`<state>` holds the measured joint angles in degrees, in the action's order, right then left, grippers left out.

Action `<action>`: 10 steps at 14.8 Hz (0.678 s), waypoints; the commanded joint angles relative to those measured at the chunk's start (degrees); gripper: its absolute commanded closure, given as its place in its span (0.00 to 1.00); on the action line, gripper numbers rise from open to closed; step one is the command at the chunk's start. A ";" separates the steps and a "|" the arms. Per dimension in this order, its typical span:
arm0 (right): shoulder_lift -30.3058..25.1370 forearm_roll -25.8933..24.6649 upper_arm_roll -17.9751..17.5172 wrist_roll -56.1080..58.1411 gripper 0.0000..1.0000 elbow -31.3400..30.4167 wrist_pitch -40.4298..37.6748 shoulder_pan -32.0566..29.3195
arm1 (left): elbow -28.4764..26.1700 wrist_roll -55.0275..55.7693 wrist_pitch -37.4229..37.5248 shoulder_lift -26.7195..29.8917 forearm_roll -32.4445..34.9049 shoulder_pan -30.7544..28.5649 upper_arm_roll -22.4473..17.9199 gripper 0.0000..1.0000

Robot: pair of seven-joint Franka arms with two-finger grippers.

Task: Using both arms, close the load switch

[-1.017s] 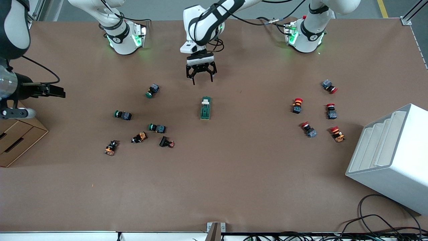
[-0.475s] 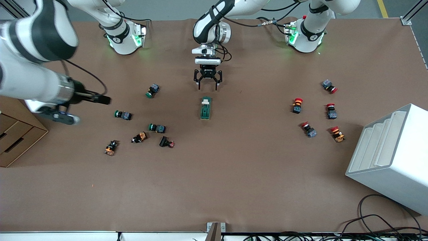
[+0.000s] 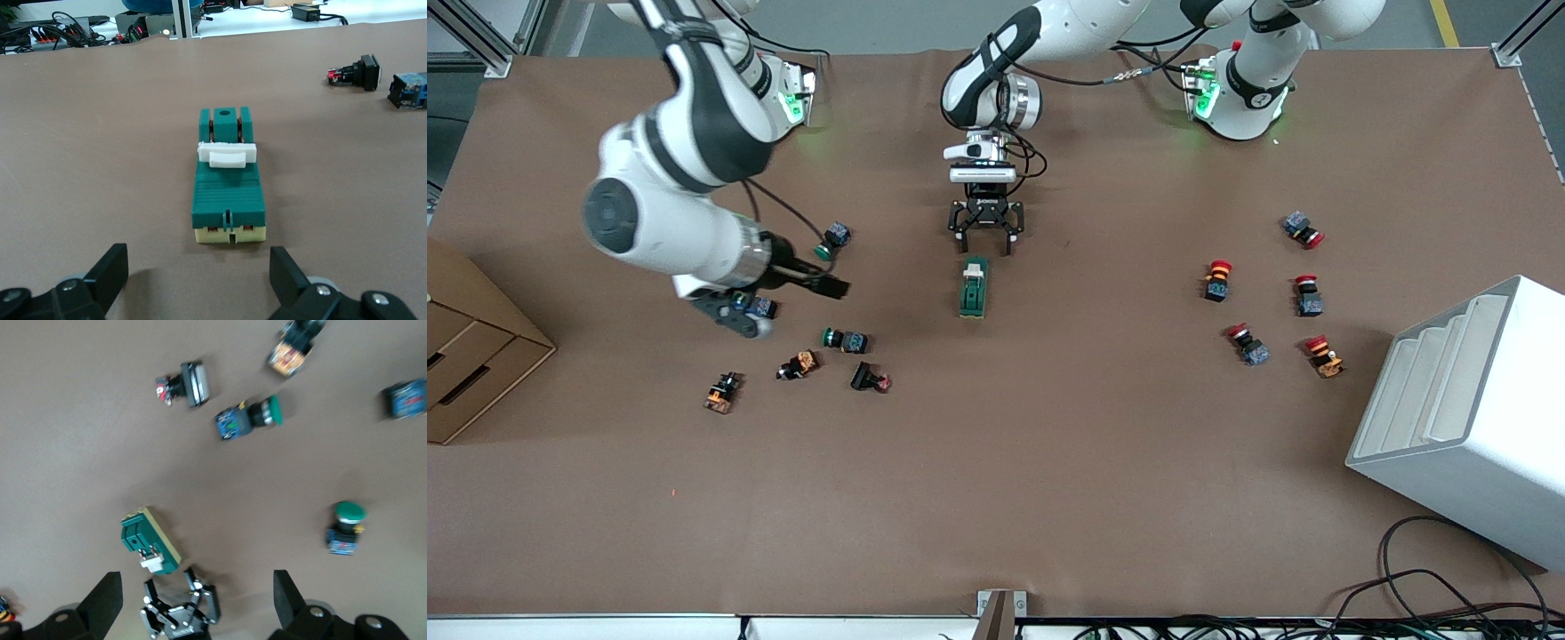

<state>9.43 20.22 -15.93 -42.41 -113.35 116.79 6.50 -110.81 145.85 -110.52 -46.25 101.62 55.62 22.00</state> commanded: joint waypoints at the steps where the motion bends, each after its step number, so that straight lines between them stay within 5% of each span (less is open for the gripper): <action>1: -0.48 3.07 -5.49 -5.03 0.00 -8.62 12.36 0.27 | 1.64 3.20 0.74 -1.04 0.25 0.54 -0.29 0.05; 6: 8.65 4.57 -15.26 -14.70 0.00 -14.09 37.41 2.81 | 3.31 4.89 0.74 -2.35 0.25 1.33 -0.29 0.05; 10: 14.64 4.66 -15.71 -20.33 0.00 -14.71 49.74 8.70 | 4.90 3.74 0.74 -4.29 0.43 2.21 -0.37 0.05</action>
<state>22.26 23.40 -31.24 -60.79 -127.49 162.24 13.48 -108.25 149.58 -109.15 -48.05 101.67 56.68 21.95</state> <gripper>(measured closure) 0.000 0.044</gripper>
